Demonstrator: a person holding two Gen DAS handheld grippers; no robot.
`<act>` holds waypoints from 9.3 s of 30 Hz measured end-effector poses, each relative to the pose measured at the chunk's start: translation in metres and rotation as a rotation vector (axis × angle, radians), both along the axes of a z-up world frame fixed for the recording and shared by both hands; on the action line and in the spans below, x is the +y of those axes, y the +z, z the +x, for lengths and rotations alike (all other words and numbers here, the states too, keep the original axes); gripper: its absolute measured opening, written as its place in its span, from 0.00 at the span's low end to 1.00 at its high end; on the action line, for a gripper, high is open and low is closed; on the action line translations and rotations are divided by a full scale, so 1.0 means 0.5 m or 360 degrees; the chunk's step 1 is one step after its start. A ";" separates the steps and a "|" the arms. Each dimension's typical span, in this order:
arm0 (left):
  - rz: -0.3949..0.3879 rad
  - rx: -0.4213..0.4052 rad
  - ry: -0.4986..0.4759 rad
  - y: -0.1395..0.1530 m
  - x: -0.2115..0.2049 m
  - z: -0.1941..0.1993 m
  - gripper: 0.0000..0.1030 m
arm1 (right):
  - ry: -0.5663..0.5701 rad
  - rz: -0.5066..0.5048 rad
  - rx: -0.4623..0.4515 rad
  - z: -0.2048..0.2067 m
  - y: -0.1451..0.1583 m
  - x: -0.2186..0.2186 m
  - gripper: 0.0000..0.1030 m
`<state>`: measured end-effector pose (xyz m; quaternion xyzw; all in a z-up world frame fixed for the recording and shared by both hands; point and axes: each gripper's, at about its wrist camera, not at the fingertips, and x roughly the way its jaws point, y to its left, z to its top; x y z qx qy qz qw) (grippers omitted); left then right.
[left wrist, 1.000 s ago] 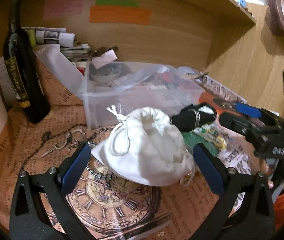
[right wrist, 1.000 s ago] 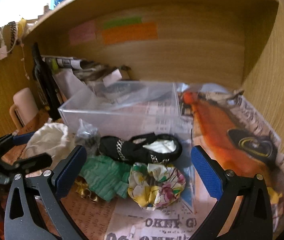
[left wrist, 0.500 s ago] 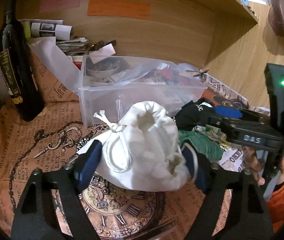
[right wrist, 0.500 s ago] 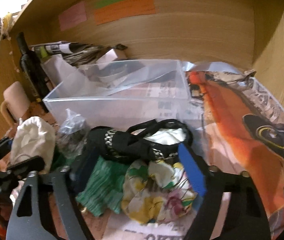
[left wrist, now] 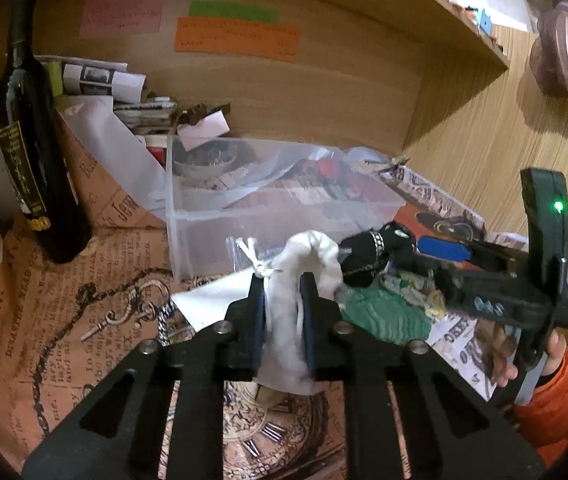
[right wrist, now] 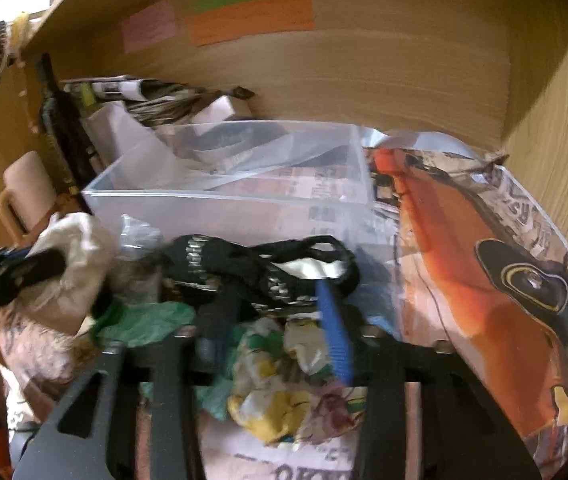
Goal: Organize soft objects
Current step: 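Carry the white pouch and black bag with both tools over the clear box, then open both tools to drop the pouch and bag into the clear box, then grasp the yellow sponge with the left tool while the right tool grasps the floral scrunchie, then carry the sponge and scrunchie into the clear box and open both tools, then grasp the black-and-white braided bracelet with the left tool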
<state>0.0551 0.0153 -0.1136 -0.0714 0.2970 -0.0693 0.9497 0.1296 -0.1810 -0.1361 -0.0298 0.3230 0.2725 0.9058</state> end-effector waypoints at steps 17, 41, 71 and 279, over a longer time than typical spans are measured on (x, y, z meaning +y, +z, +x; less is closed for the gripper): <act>0.0057 -0.0222 0.0060 0.086 0.018 -0.009 0.14 | 0.0229 -0.0100 0.0121 0.062 -0.022 0.061 0.31; 0.0082 -0.0327 0.0116 0.155 0.019 0.118 0.14 | 0.0039 0.0310 -0.0340 0.029 0.172 -0.039 0.21; 0.0140 0.0201 0.0108 0.004 0.024 0.347 0.15 | 0.0087 -0.0052 -0.0037 0.205 0.054 0.111 0.24; 0.0172 0.0114 0.0084 0.012 0.077 0.049 0.06 | 0.0413 0.0081 -0.0040 0.006 0.017 0.130 0.29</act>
